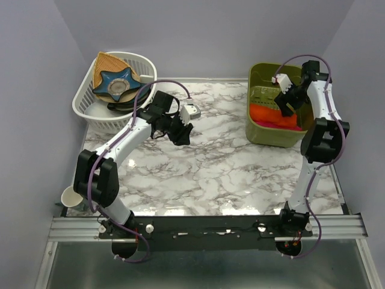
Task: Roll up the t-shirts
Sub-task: Reset both arms
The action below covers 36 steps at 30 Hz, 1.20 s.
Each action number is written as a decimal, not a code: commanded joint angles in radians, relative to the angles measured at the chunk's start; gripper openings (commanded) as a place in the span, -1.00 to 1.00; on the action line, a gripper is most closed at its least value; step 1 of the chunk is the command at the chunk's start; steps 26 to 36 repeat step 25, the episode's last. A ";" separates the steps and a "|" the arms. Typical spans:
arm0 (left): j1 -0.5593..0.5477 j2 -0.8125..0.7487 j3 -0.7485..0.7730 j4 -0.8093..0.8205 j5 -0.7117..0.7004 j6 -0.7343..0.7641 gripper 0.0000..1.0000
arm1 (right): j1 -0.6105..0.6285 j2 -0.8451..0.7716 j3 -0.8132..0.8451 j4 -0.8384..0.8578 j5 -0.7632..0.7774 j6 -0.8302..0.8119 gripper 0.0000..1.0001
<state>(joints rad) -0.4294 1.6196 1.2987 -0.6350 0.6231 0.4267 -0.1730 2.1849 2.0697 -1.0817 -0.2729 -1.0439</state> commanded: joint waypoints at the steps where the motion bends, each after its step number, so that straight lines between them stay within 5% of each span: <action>1: -0.002 -0.075 -0.016 0.064 -0.020 0.015 0.03 | 0.007 -0.163 -0.026 0.038 -0.086 0.088 0.83; 3: -0.002 -0.087 -0.016 0.086 -0.043 -0.002 0.04 | 0.026 -0.265 -0.104 0.071 -0.130 0.151 0.99; 9: -0.002 -0.092 0.063 0.104 -0.121 -0.023 0.17 | 0.136 -0.465 -0.247 0.196 -0.222 0.378 0.99; 10: -0.002 -0.096 0.076 0.106 -0.156 -0.034 0.39 | 0.154 -0.506 -0.263 0.206 -0.236 0.402 0.99; 11: -0.002 -0.098 0.092 0.103 -0.167 -0.032 0.97 | 0.206 -0.526 -0.285 0.232 -0.235 0.442 0.99; 15: -0.002 -0.116 0.091 0.107 -0.198 -0.028 0.97 | 0.363 -0.574 -0.367 0.353 -0.108 0.697 0.99; 20: -0.002 -0.130 0.018 0.185 -0.337 -0.112 0.97 | 0.498 -0.530 -0.335 0.332 -0.159 0.760 0.99; 36: -0.002 -0.130 -0.006 0.221 -0.398 -0.161 0.98 | 0.527 -0.527 -0.344 0.373 -0.219 0.789 0.99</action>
